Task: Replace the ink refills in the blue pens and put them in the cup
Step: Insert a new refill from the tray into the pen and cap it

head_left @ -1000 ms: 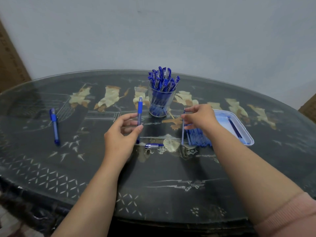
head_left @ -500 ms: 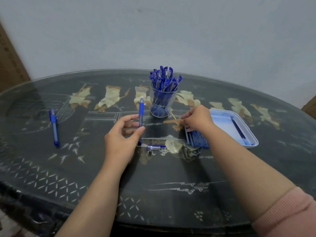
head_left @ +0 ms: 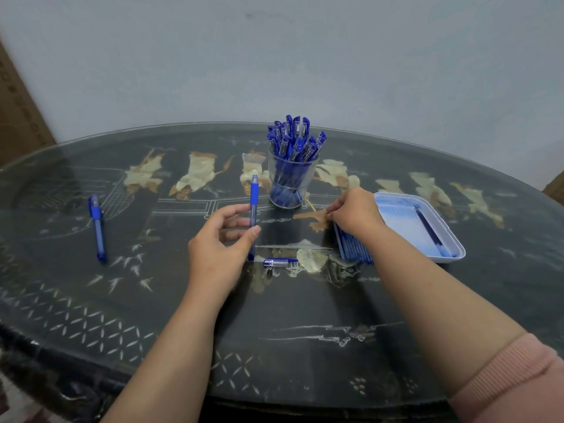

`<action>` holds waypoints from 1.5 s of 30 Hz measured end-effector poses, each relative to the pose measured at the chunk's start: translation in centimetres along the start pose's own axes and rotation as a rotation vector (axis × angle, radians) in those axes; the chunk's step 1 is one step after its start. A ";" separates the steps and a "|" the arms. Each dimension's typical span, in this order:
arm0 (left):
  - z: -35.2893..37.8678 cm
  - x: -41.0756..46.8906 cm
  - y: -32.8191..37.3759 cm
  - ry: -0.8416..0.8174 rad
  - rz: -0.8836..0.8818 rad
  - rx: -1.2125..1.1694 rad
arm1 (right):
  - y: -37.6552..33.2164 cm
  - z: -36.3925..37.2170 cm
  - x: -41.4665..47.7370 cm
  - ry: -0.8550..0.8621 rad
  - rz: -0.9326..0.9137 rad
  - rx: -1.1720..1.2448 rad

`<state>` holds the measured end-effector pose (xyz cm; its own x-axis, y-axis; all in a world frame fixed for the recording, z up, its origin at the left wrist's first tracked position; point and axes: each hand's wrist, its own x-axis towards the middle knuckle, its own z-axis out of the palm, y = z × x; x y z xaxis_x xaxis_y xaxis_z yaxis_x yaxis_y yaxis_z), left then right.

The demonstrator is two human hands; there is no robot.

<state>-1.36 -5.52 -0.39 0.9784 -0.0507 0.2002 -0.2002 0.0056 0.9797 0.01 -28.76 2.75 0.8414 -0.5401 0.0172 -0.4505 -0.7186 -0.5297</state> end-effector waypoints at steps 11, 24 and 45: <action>0.0 0.0 0.0 0.008 -0.003 0.007 | 0.0 0.0 -0.7 0.034 -0.019 0.011; 0.0 -0.6 0.8 -0.016 0.023 -0.002 | 2.0 -2.4 -2.0 0.226 -0.061 0.185; 2.6 -3.8 2.0 -0.078 0.114 0.012 | 11.0 -6.6 -2.4 0.162 0.191 -0.296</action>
<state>-5.59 -7.92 0.83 0.9424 -0.1281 0.3089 -0.3109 0.0042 0.9504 -8.95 -38.20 2.45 0.6868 -0.7215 0.0884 -0.6808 -0.6811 -0.2694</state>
